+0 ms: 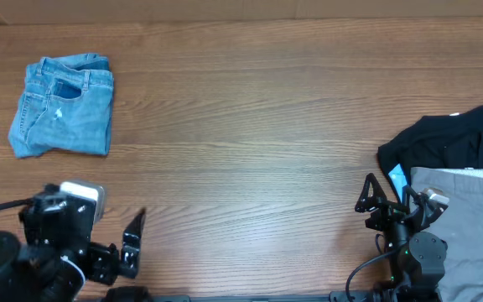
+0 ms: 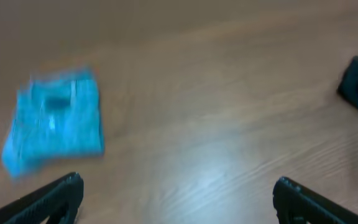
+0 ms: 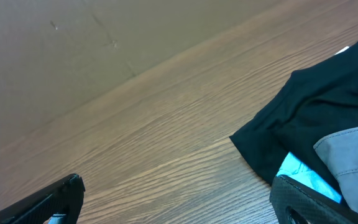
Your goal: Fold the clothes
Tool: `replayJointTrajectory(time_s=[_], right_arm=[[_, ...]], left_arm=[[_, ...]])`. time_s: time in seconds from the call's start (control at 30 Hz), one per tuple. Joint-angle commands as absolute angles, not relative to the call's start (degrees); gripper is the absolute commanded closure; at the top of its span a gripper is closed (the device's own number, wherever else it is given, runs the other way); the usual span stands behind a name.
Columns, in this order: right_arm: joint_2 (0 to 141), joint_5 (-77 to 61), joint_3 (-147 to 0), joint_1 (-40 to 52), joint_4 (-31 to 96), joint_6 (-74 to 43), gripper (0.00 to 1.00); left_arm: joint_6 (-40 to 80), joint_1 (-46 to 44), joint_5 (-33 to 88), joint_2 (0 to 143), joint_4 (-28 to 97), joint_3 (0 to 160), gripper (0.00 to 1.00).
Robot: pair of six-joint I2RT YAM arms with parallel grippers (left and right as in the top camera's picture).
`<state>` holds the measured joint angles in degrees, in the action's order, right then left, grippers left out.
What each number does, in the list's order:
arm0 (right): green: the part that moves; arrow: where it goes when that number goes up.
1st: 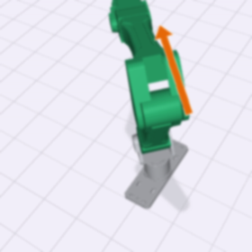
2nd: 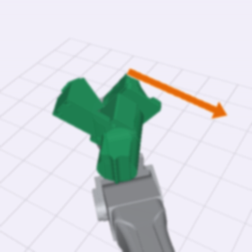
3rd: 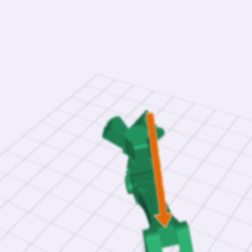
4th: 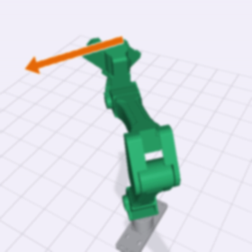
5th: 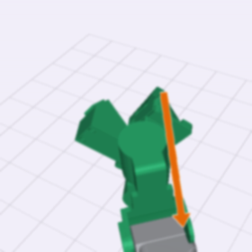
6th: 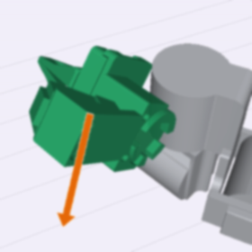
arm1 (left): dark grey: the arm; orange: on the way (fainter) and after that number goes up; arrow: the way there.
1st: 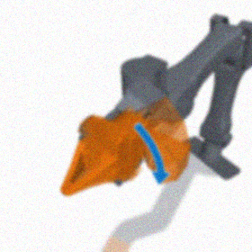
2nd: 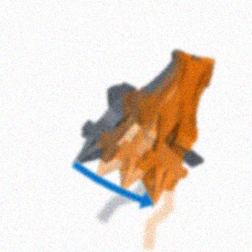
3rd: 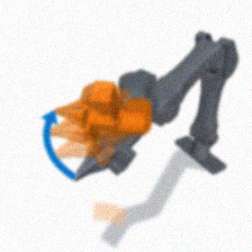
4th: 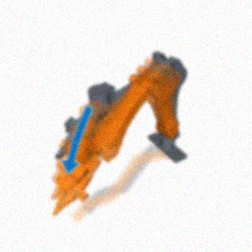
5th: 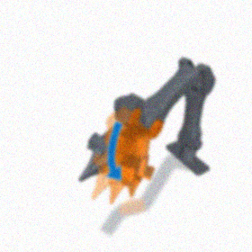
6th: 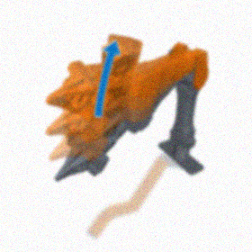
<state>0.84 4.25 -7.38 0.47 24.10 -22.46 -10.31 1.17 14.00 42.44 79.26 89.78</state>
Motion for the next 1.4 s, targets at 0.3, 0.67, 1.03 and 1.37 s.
replayJointTrajectory(time_s=[0.3, 0.67, 1.03, 1.37], right_arm=[[0.16, 3.92, -7.03, 0.25, 23.83, -22.48, 0.00], [0.16, 3.92, -7.03, 0.25, 23.83, -22.48, 0.00], [0.16, 3.92, -7.03, 0.25, 23.83, -22.48, 0.00], [0.16, 3.92, -7.03, 0.25, 23.83, -22.48, 0.00]], left_arm=[[-11.35, -2.83, 16.56, 16.86, 47.18, 44.47, 0.00], [-11.16, -3.42, 17.61, 0.49, 37.65, 22.28, 0.00], [-11.22, -5.65, 17.43, 0.19, 20.34, 6.15, 0.00], [-11.18, -6.02, 17.43, 0.21, 19.49, 5.98, 0.00]])
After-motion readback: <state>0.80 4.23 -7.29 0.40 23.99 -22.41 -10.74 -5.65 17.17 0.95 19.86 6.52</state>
